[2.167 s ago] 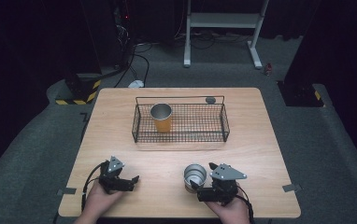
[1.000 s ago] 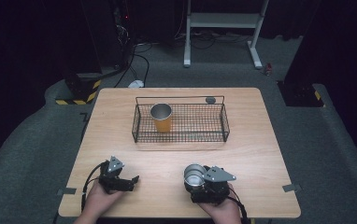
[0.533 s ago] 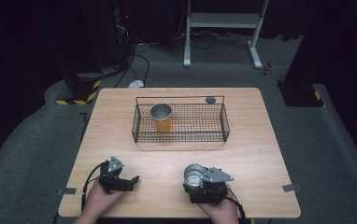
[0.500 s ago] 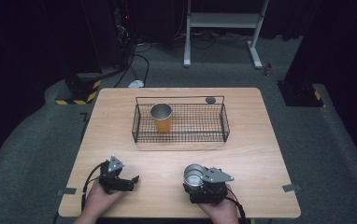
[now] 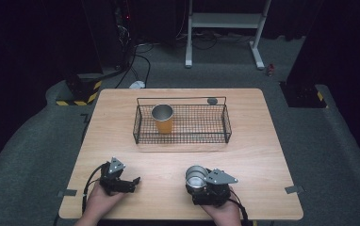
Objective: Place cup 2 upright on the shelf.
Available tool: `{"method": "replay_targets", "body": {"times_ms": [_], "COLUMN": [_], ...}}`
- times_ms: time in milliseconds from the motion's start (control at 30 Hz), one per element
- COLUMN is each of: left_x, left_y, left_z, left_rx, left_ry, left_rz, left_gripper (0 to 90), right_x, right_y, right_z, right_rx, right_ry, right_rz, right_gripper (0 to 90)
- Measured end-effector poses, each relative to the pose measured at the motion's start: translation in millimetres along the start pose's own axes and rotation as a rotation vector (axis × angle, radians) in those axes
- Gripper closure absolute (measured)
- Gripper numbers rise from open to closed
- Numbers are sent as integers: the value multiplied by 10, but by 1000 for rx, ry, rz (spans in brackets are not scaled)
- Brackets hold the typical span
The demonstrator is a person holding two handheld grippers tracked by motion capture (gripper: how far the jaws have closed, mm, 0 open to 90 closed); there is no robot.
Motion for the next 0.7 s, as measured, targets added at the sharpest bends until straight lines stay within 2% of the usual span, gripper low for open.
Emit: {"method": "replay_targets", "body": {"times_ms": [700], "left_x": [-6], "left_y": [-1], "left_z": [2], "left_rx": [1], "left_ry": [3], "left_rz": [4], "left_gripper": [7], "right_x": [-5], "right_y": [32], "right_z": [29], "right_rx": [24], "right_ry": [-5], "right_rz": [4], "right_gripper": [145]}}
Point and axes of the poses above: each handheld gripper's, and its own axes: z roughly backward along the jaws, y roughly out of its top, x roughly to its right, the point moved 10 cm from there along -z, roughly forward along the jaws, and after that the axes turned 2 degrees about -x, right-handed, at the moved point
